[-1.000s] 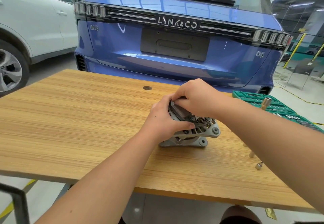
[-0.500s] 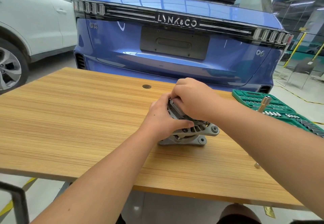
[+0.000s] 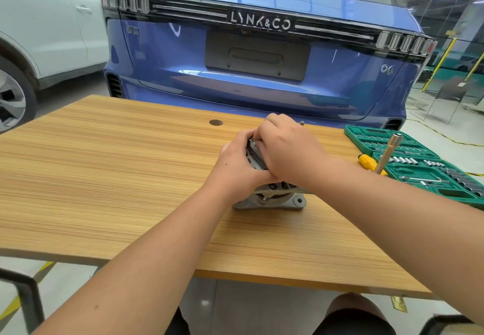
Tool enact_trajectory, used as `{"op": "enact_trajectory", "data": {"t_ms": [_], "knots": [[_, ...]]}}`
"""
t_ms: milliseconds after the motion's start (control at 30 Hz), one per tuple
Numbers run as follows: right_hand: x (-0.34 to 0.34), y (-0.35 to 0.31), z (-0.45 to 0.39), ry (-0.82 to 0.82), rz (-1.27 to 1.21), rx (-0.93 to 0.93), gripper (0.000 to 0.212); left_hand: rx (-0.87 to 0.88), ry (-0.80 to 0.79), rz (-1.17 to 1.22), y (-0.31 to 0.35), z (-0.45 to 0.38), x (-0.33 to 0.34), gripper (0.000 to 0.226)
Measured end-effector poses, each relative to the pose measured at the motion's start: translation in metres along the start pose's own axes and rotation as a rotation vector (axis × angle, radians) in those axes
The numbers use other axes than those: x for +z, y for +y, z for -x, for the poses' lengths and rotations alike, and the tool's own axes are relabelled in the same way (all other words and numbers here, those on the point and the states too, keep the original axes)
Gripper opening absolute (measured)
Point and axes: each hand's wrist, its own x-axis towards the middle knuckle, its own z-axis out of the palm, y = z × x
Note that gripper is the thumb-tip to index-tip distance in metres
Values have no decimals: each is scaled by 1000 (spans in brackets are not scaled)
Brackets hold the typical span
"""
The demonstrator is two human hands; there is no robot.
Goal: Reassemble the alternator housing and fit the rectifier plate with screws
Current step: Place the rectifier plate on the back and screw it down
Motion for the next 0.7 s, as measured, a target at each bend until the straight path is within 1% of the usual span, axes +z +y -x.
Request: {"op": "enact_trajectory", "data": {"t_ms": [100,200,367,433,533,600,700], "knots": [[-16,2,-11,-167,-211,146,18,1,-3,6,1,1,-1,93],[-32,5,-20,-257,-269,170,16,-6,-4,-18,1,2,-1,90],[-38,-3,-26,-313,-164,166,20,-12,-4,-9,1,0,-2,92],[-38,-5,-26,-335,-100,143,22,-12,-8,-2,1,1,-2,94],[-40,-7,-24,-370,-9,70,22,-10,-2,-6,2,2,-2,90],[-40,-7,-23,-368,26,28,21,-14,1,-7,3,2,-3,88],[-37,-9,-23,-329,56,55,15,-22,3,-10,5,4,-3,80]]}}
